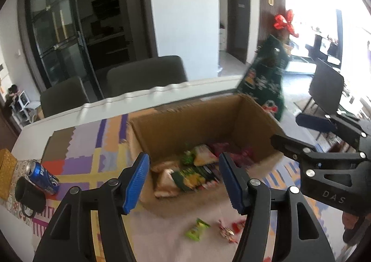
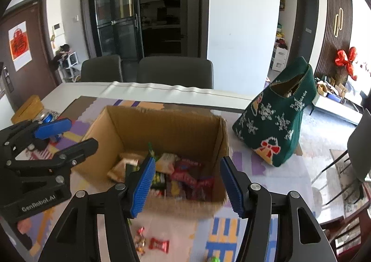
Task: Organize snacks
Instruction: 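Move both tools back toward the remaining candies on the table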
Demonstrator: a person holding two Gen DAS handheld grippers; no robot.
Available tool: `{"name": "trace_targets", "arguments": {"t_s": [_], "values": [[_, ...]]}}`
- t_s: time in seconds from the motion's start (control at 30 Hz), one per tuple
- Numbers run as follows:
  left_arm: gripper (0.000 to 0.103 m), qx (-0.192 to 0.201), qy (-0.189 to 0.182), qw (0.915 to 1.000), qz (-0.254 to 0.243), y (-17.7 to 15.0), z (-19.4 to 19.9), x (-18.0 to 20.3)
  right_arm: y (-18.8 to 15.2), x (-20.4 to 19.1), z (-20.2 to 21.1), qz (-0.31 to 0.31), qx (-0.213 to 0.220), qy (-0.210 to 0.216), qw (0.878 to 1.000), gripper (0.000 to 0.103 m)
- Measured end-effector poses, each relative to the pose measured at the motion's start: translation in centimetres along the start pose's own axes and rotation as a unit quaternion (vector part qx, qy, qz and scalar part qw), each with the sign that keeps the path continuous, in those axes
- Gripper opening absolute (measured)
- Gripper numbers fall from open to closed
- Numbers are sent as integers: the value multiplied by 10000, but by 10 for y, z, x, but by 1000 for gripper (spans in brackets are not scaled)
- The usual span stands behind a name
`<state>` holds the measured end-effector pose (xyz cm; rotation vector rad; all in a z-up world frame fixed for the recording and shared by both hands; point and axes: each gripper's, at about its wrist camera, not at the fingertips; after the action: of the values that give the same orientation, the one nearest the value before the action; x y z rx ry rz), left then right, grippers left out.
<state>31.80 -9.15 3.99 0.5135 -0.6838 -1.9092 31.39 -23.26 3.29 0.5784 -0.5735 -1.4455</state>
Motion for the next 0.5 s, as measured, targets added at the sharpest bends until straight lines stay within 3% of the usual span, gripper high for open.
{"name": "trace_targets", "arguments": {"t_s": [0.3, 0.5], "values": [[63, -211, -123, 9985, -500, -28, 7, 43, -34, 6, 32, 389, 45, -124, 9992, 59], [63, -471, -179, 9952, -842, -45, -1, 69, -58, 18, 32, 558, -196, -317, 9977, 59]]}}
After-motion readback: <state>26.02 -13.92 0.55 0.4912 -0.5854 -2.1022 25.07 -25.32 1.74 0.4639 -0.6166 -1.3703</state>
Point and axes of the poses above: each gripper's, at about its wrist camera, not at the fingertips, and z roughly against the way its jaws point, x to its right, y to its top, and after that the axes turned 5 degrees about -x, right-handed
